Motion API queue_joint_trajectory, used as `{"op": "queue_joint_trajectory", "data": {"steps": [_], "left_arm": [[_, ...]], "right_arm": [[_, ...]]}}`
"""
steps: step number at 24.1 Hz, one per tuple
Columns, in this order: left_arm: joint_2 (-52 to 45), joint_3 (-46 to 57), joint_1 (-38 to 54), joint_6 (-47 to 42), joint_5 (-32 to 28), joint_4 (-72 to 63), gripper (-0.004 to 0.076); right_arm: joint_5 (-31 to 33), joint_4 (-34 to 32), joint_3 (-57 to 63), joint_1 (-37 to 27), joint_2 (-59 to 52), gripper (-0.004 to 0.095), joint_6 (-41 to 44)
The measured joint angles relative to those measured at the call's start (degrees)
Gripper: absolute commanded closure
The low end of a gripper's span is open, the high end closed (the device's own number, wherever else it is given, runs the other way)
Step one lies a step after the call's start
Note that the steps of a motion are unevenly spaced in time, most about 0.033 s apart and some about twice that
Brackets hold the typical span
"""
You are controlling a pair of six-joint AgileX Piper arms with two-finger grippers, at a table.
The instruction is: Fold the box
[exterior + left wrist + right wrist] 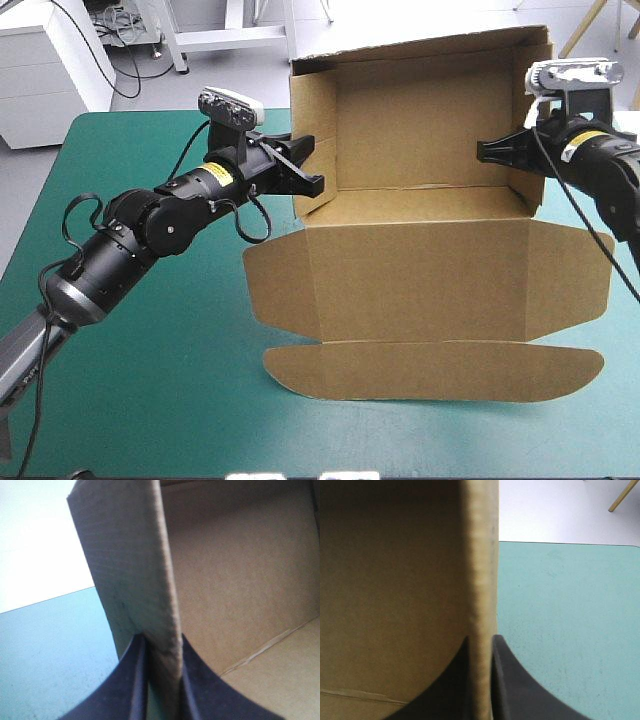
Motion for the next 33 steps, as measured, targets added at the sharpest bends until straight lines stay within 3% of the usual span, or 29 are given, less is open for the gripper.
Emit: {"op": "queue_joint_trajectory", "data": {"steps": [5,8,13,17,21,29,30,33], "left_arm": [[1.8,-1.3,0.7,-5.0,3.3,5.9,0.0734],[3.5,-3.6,0.9,-12.9,9.8,15.5,0.0734],[7.0,-6.9,0.9,-23.3,24.3,29.0,0.0734],[10.5,-7.3,0.7,-25.5,33.2,32.0,0.0734],[14.4,-7.3,0.4,-25.5,37.7,30.9,0.072],[18.8,-7.3,0.4,-20.7,42.5,30.4,0.0462],[19.4,-7.3,0.5,-20.1,43.1,30.4,0.0378],[20.9,-7.3,2.1,-19.1,44.0,28.9,0.0246]], "right_arm": [[1.3,-8.7,0.0,6.2,2.8,0.0904,6.7],[2.7,-11.6,0.0,9.8,5.4,0.0904,10.0],[3.8,-9.3,0.1,13.1,11.1,0.0905,12.2],[7.3,-5.5,0.2,13.7,16.0,0.0917,11.9],[12.8,-3.9,0.3,13.8,20.6,0.0927,10.2],[13.8,-2.2,0.3,13.9,25.9,0.092,8.1],[13.7,-2.1,0.3,13.9,26.5,0.0886,7.7],[12.9,-0.6,0.3,14.3,28.3,0.0769,6.1]]}}
